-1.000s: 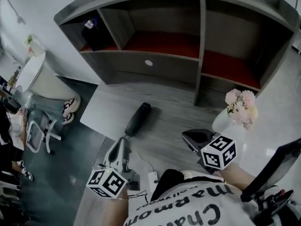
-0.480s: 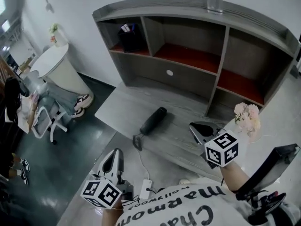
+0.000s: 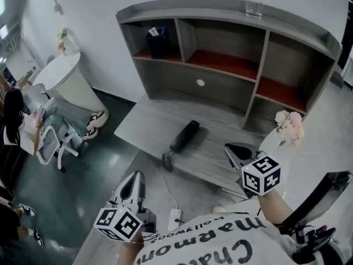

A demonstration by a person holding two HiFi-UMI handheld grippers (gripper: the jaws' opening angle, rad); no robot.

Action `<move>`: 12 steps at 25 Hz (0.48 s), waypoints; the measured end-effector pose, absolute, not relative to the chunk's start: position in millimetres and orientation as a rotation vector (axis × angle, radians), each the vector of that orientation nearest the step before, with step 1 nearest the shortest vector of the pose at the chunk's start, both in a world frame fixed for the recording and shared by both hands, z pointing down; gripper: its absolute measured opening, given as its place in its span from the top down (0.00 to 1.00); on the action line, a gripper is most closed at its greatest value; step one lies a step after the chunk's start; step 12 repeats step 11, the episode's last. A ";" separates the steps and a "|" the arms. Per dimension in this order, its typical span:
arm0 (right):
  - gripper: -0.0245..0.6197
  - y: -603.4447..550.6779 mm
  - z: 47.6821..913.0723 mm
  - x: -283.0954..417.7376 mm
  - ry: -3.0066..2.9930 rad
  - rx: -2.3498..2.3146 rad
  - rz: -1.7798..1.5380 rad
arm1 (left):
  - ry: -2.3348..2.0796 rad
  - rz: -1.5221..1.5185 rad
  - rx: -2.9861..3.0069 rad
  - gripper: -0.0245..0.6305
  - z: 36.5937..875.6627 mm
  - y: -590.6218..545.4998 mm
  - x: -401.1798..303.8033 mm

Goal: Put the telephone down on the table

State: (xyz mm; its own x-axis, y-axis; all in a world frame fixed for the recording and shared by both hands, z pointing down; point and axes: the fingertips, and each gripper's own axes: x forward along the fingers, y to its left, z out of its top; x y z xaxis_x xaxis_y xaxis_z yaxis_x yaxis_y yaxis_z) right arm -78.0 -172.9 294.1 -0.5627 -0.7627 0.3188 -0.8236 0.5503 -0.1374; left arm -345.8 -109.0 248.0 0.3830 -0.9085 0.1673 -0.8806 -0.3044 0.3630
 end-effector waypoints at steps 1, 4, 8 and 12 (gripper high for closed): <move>0.95 -169.9 293.7 -79.3 -2.561 1.342 0.401 | -1.541 -0.099 2.263 0.95 247.5 -107.4 -347.6; 0.95 -162.1 296.0 -83.9 -2.548 1.366 0.412 | -1.517 -0.104 2.270 0.95 247.6 -102.3 -352.6; 0.95 -154.9 300.9 -91.8 -2.530 1.393 0.422 | -1.488 -0.100 2.281 0.95 249.4 -93.9 -361.0; 0.95 -151.8 302.0 -100.2 -2.524 1.404 0.418 | -1.486 -0.111 2.290 0.95 247.3 -89.2 -371.0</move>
